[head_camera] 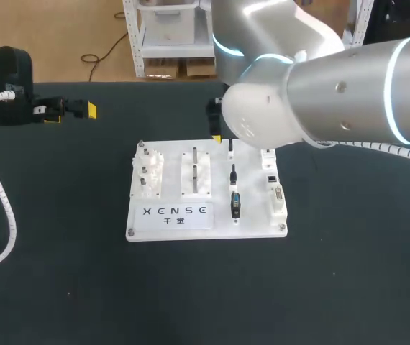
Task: Insert the USB connector, Ethernet cable, and multi-pin plug into their matching sockets one by one.
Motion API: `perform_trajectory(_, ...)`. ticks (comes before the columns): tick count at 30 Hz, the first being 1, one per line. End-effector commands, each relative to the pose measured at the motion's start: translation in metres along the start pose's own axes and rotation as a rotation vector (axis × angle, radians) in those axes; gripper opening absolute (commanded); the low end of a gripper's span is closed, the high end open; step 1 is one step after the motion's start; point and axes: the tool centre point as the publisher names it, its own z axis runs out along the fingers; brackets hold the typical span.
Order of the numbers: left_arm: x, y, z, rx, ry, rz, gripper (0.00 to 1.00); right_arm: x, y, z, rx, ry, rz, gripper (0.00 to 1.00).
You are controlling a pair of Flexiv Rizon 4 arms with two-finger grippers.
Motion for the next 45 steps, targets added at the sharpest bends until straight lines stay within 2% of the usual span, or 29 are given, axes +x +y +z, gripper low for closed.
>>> perform_trajectory(1, 0.000, 0.000, 0.000, 0.000, 0.000, 0.000, 1.00, 0.001, -0.002, -0.001, -0.004, -0.009, 0.003, 1.00)
perform_trajectory(7, 0.000, 0.000, 0.000, 0.000, 0.000, 0.000, 1.00, -0.008, 0.006, 0.002, 0.001, 0.002, 0.051, 1.00)
perform_trajectory(17, 0.000, 0.000, 0.000, 0.000, 0.000, 0.000, 1.00, -0.001, 0.014, 0.015, 0.047, 0.092, 0.067, 1.00)
perform_trajectory(30, 0.000, 0.000, 0.000, 0.000, 0.000, 0.000, 1.00, -0.010, 0.019, 0.023, 0.039, 0.107, 0.075, 1.00)
perform_trajectory(31, 0.000, 0.000, 0.000, 0.000, 0.000, 0.000, 1.00, -0.010, 0.019, 0.023, 0.039, 0.108, 0.074, 0.98)
perform_trajectory(34, 0.000, 0.000, 0.000, 0.000, 0.000, 0.000, 1.00, -0.010, 0.021, 0.024, 0.033, 0.111, 0.071, 0.59)
perform_trajectory(35, 0.000, 0.000, 0.000, 0.000, 0.000, 0.000, 1.00, -0.010, 0.021, 0.024, 0.026, 0.113, 0.070, 0.50)
perform_trajectory(40, 0.000, 0.000, 0.000, 0.000, 0.000, 0.000, 1.00, -0.009, 0.021, 0.029, 0.014, 0.120, 0.074, 0.34)
perform_trajectory(45, 0.000, 0.000, 0.000, 0.000, 0.000, 0.000, 1.00, -0.006, 0.022, 0.032, 0.006, 0.120, 0.057, 0.27)
